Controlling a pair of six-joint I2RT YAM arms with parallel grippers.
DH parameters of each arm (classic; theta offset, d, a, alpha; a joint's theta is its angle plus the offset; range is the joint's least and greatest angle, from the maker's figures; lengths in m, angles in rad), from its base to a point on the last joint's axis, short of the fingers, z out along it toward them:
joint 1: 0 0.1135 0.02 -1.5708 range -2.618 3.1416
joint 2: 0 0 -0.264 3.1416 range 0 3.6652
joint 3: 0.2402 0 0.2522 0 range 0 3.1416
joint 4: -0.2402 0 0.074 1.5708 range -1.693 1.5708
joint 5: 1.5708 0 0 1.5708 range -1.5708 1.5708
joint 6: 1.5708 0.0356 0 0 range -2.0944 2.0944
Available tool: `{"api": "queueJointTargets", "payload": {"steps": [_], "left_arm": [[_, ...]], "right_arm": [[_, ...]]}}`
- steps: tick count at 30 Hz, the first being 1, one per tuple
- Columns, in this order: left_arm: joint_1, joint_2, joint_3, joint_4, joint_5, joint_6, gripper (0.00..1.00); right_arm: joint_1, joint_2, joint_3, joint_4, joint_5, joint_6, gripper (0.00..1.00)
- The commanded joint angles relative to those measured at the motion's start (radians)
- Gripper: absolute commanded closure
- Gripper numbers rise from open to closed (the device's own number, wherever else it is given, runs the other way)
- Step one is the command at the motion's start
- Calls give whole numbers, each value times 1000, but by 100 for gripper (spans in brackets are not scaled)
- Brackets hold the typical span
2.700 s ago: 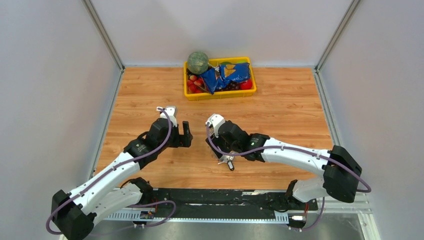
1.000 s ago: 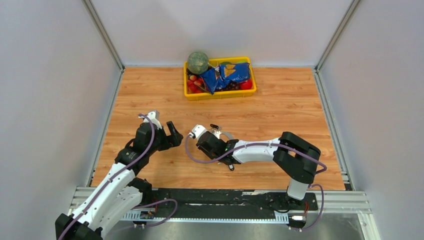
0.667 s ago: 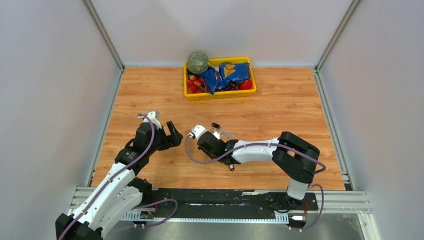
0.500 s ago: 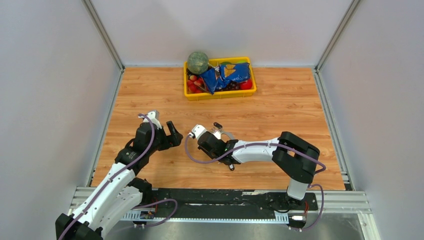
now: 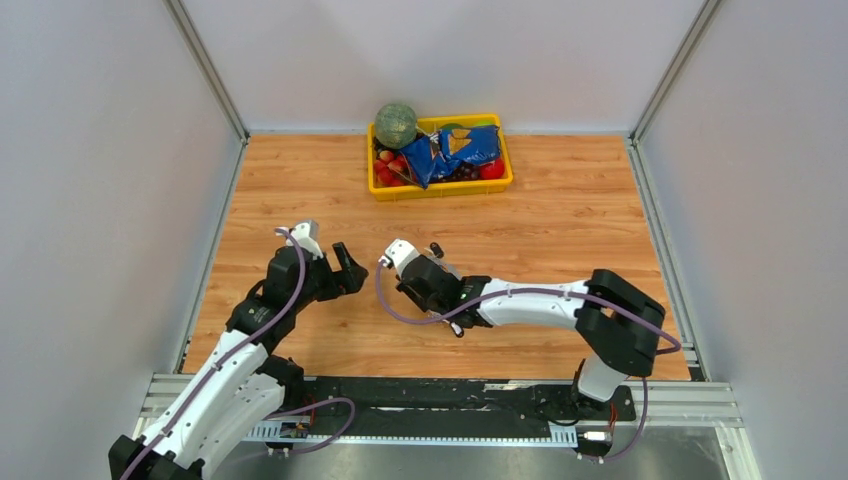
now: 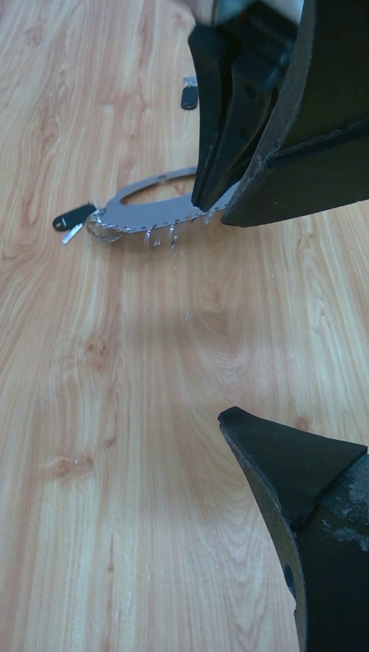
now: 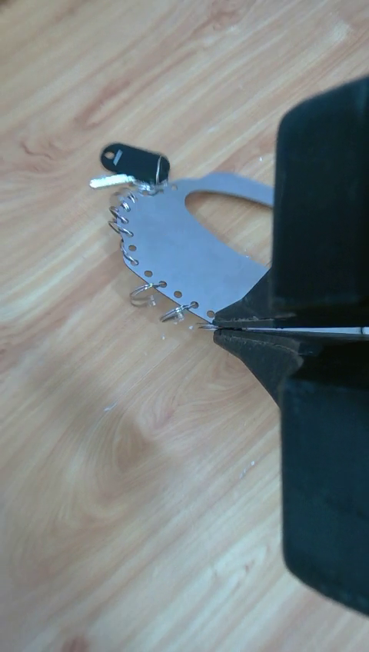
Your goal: Put the keys on the keyring
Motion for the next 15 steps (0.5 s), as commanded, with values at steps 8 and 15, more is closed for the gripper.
{"api": "queueJointTargets", "payload": {"steps": [8,15], "left_arm": [[6,-28,89,71,233,60,0],[6,-35,151,87,382,65,0]], "right_arm": [[4,-255,-43,7,-148,27,100],[1,-373,-71,3,-231,14,100]]}}
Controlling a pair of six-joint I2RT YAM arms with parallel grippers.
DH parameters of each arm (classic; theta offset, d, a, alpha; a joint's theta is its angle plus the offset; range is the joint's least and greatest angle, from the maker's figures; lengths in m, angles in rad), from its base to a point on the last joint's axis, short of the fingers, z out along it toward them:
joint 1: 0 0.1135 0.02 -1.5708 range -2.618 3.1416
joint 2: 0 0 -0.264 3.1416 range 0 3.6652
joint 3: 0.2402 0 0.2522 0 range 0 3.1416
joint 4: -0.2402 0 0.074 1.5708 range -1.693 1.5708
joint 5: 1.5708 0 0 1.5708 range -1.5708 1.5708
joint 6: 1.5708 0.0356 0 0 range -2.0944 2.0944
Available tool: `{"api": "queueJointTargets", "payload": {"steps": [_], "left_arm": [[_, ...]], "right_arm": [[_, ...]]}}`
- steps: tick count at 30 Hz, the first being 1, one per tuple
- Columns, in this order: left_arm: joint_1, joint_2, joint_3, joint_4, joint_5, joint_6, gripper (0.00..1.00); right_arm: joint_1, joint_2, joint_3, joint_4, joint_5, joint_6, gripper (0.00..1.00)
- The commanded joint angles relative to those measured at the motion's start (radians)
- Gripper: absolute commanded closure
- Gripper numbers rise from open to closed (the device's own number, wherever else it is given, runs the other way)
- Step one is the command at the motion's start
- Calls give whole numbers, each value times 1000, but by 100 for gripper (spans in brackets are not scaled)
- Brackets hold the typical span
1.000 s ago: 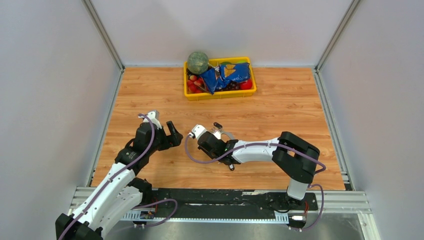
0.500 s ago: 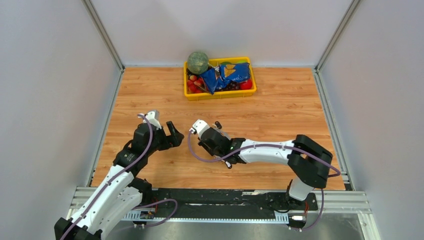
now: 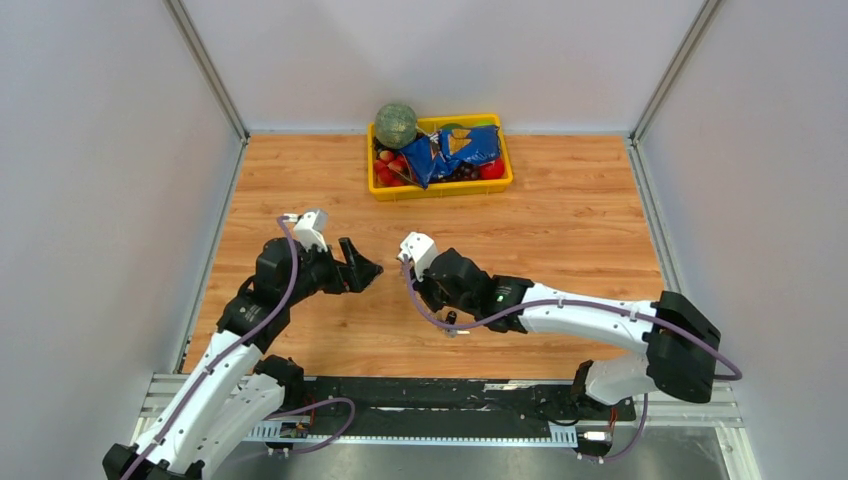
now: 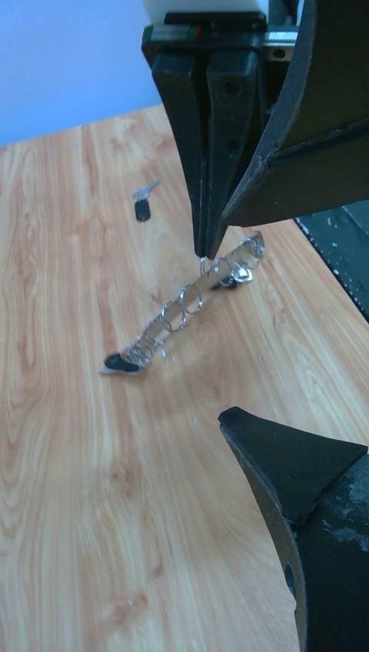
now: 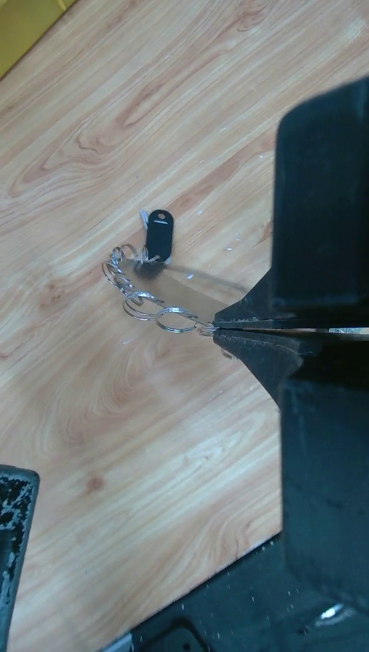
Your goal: Put the keys on the keyring
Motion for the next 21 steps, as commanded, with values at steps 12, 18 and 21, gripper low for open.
{"api": "queueJointTargets", "payload": {"steps": [12,18,21], "left_arm": [[5,-71,84,228,448,43,0],[5,-88,98,318,580,46,10],[5,-94,100,371,645,31,15]], "right_arm": [[-8,-266,38,-18,-309,-16,100],[-10,-311,77,-38,-416,7,100],[-13,-324,105,-53,-453,18,100]]}}
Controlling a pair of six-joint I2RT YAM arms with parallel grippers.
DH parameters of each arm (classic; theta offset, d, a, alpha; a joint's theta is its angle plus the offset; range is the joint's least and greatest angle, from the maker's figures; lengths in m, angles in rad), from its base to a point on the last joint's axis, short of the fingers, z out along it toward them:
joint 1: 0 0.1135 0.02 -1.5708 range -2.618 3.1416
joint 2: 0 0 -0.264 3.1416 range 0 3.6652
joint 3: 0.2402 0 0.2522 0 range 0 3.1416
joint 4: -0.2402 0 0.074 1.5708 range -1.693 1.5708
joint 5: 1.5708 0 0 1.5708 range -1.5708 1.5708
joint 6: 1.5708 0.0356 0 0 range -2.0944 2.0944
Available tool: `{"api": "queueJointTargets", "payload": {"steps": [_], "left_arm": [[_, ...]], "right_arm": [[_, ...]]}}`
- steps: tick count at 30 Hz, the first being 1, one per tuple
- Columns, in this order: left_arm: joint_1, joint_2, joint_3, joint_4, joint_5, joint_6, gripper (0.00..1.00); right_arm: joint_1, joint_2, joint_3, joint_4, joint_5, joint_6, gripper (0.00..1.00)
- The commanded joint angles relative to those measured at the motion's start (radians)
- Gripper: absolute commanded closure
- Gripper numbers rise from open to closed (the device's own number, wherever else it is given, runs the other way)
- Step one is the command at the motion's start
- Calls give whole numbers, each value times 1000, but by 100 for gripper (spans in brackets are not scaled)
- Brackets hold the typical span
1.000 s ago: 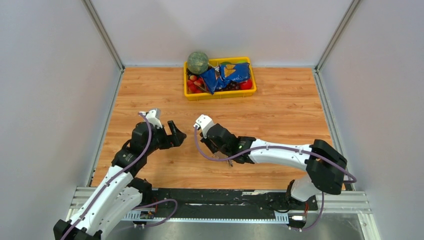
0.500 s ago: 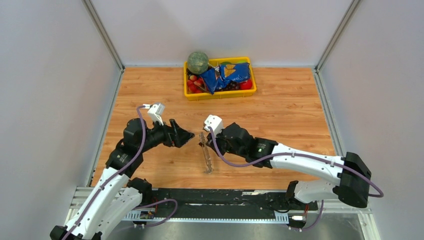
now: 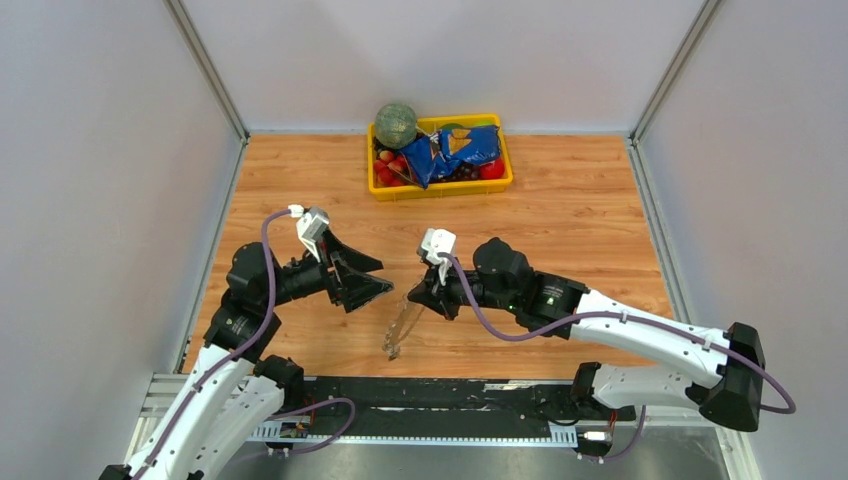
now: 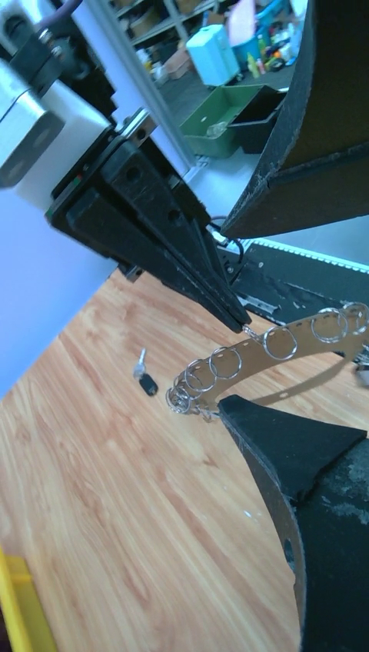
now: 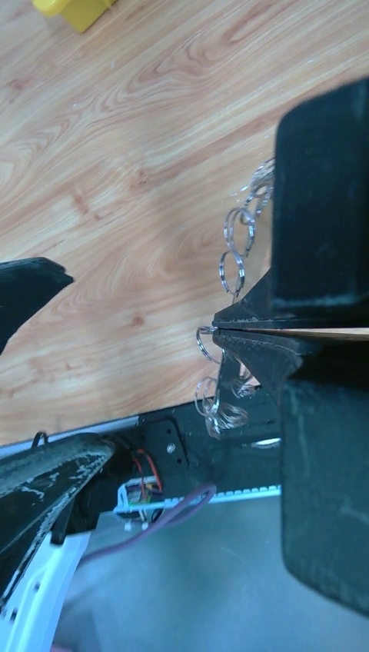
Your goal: Put the keys on the keyring
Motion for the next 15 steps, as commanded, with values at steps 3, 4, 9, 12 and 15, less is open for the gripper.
{"api": "queueJointTargets", "payload": {"steps": [3,4,9,12,15], "left_arm": [[5,-13,50,193,188,-13,19],[5,-14,51,203,204,-22,21],[5,-16,54,265,248,-34,29],[5,-16,55,295,277,-46,35],[6,-16,58,318,292,-58,39]], "right_arm": [[-11,-57,113,3,-138,31,100],[-13,-59,122,-1,-152,35,100],[-28,-56,175,-11,-235,68,100],[-31,-51,200,-12,-274,81,100],[-32,-44,225,-11,-301,94,100]]}}
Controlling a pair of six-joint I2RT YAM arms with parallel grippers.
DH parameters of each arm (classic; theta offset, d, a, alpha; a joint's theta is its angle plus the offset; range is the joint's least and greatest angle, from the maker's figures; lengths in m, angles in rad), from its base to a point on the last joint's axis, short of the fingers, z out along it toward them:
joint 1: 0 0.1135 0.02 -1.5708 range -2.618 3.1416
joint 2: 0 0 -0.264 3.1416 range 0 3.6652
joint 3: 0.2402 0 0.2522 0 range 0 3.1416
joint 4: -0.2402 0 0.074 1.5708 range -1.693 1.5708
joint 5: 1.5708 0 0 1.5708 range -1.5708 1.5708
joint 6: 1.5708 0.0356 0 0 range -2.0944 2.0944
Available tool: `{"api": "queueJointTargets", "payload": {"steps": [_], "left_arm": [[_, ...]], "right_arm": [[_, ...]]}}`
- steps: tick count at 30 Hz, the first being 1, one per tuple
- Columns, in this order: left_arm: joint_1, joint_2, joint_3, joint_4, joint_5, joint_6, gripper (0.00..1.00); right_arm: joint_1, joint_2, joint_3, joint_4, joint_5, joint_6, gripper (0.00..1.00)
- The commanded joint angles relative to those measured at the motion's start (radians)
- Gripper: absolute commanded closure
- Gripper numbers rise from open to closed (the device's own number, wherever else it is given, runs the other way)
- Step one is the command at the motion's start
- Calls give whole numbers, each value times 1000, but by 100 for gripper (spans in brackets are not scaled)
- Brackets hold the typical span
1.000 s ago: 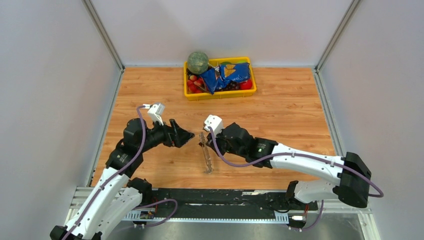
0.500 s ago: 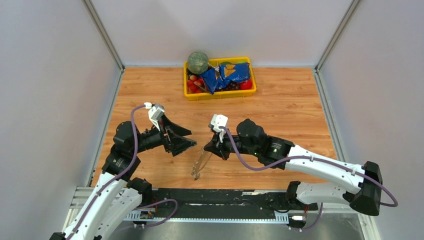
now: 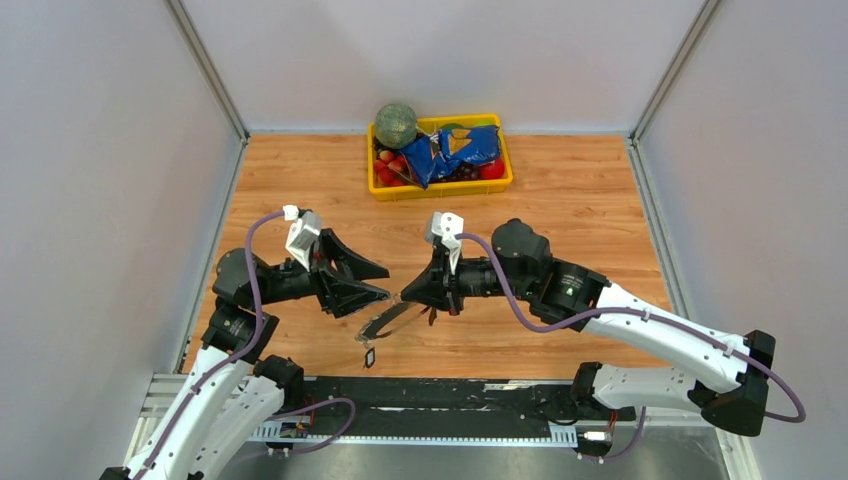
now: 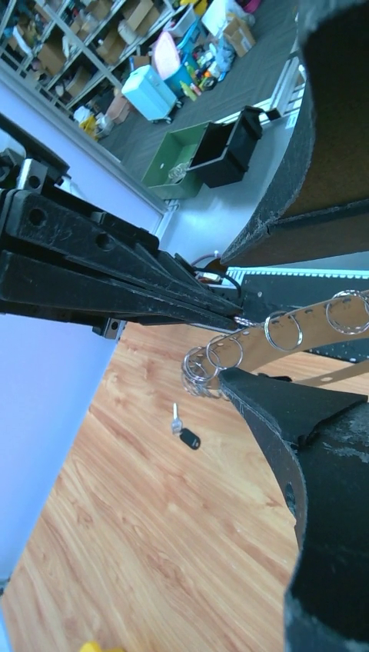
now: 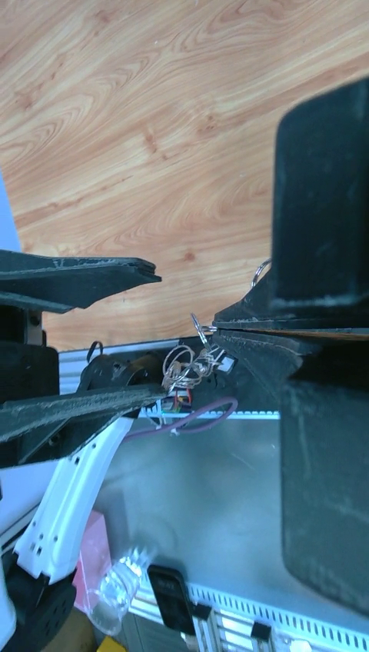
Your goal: Put the keys on the keyring
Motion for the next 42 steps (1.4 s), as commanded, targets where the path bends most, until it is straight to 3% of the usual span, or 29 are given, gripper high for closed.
{"api": "queueJointTargets", "payload": {"steps": [1,13,26,42], "left_arm": [[6,-5,45,100,68,-25,40],[4,-2,49,154,91,-53,46],[3,-4,49,147,103,-46,60],[2,-7,42,84,93,-8,61]], "right_arm": [[-4,-11,80,41,-85,39,100],[-6,22,154,44,-87,51,100],[-5,39,178,54,-82,60,100],[-4,28,181,74,-89,71,100]]}}
